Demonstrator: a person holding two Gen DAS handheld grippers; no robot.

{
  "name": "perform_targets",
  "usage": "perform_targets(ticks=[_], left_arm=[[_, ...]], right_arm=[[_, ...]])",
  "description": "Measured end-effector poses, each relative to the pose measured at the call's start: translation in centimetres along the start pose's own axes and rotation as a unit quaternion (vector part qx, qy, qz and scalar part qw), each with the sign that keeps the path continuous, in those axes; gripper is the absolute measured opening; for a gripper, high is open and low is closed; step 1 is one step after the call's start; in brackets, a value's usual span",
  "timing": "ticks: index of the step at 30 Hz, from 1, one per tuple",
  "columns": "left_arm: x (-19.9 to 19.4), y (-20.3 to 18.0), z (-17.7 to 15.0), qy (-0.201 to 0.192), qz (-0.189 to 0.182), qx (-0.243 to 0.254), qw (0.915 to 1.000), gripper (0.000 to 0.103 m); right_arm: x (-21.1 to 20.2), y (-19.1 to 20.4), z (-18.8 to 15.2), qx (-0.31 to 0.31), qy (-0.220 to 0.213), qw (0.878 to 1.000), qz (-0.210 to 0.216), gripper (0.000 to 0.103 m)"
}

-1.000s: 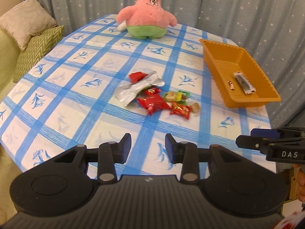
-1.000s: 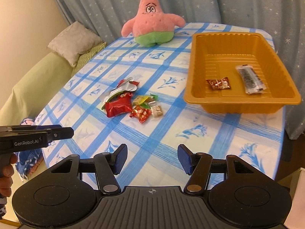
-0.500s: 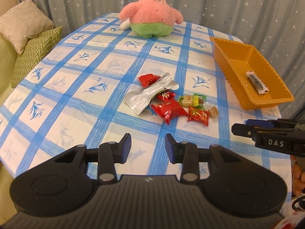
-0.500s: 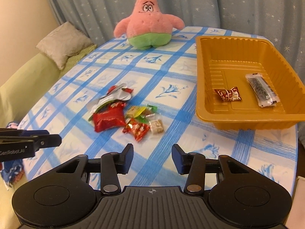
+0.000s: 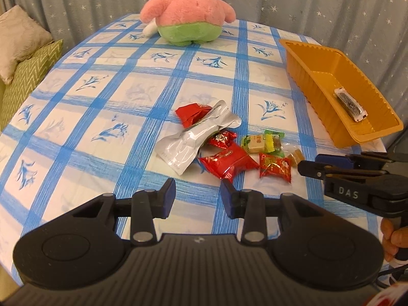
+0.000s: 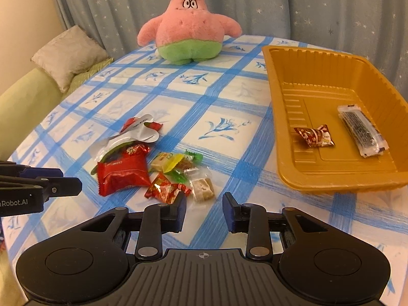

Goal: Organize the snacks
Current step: 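Withdraw both grippers from the tray back toward the snack pile, then grasp the red candy bag with the left gripper while the right gripper grasps a small clear candy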

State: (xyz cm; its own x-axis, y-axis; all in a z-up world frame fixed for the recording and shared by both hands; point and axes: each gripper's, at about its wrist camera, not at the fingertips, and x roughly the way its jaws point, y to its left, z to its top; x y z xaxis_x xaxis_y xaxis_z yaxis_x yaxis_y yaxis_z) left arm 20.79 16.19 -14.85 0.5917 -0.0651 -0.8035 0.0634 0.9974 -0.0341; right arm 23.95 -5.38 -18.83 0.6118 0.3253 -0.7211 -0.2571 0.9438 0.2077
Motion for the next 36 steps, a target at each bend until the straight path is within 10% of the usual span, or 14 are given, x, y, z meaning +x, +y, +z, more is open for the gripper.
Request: perform_targets(ticks=[24, 36], left_arm=[[1.9, -0.5, 1.6, -0.004, -0.022, 0.05, 0.9985, 0.035], [3.4, -2.5, 2.1, -0.01, -0.04, 0.17, 0.9846, 0.036]], right_arm=[[3.1, 0.7, 0.8, -0.035, -0.005, 0.999, -0.022, 0.021], [0.1, 0.0, 1.5, 0.0, -0.014, 1.0, 0.001, 0.021]])
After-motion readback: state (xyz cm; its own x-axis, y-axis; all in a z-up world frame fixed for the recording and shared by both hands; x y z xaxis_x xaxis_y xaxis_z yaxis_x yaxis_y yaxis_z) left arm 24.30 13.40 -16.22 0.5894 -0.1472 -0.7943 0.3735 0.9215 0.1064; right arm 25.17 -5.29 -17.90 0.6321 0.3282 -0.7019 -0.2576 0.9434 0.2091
